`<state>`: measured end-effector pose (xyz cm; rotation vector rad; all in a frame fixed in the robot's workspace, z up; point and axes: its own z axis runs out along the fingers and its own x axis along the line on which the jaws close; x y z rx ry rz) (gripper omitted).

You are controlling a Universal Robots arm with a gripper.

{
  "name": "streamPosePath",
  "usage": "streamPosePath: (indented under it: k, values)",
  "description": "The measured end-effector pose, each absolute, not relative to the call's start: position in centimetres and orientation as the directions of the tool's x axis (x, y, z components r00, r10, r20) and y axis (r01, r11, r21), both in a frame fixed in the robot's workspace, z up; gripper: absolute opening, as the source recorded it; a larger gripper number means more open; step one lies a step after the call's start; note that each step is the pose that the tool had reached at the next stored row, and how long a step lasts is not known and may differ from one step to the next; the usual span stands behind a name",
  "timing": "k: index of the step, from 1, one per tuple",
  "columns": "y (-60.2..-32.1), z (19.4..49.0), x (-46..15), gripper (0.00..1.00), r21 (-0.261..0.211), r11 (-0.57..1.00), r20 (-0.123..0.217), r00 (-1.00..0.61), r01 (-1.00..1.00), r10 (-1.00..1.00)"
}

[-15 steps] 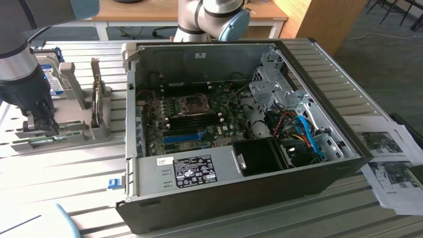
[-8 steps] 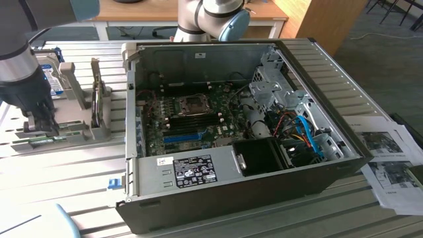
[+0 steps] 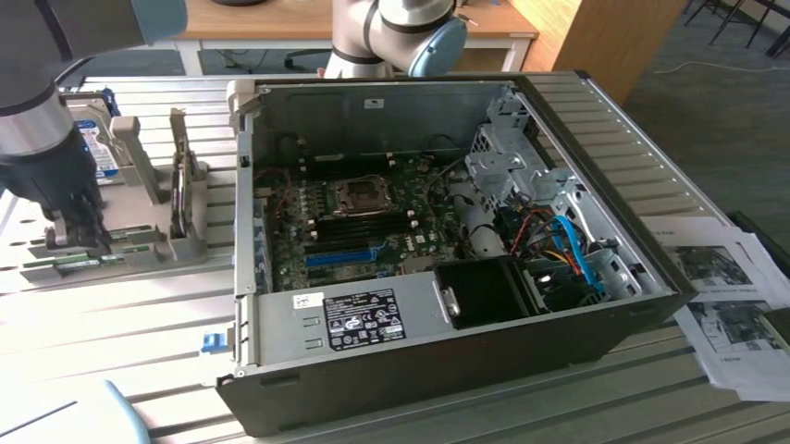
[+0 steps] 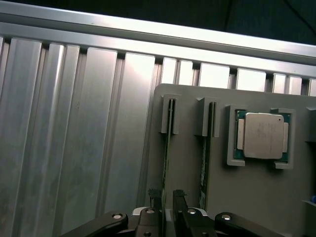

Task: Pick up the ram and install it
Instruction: 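Pick up the ram and move it above insertion slot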

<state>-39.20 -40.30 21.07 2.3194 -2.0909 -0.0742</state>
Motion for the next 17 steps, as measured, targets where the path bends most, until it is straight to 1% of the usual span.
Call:
streamPosePath:
  k: [17]
  values:
    - [-40.30,20.45,-39.20,0.23,0.045,-0.104,-0.023,0.103,-0.994,-0.994]
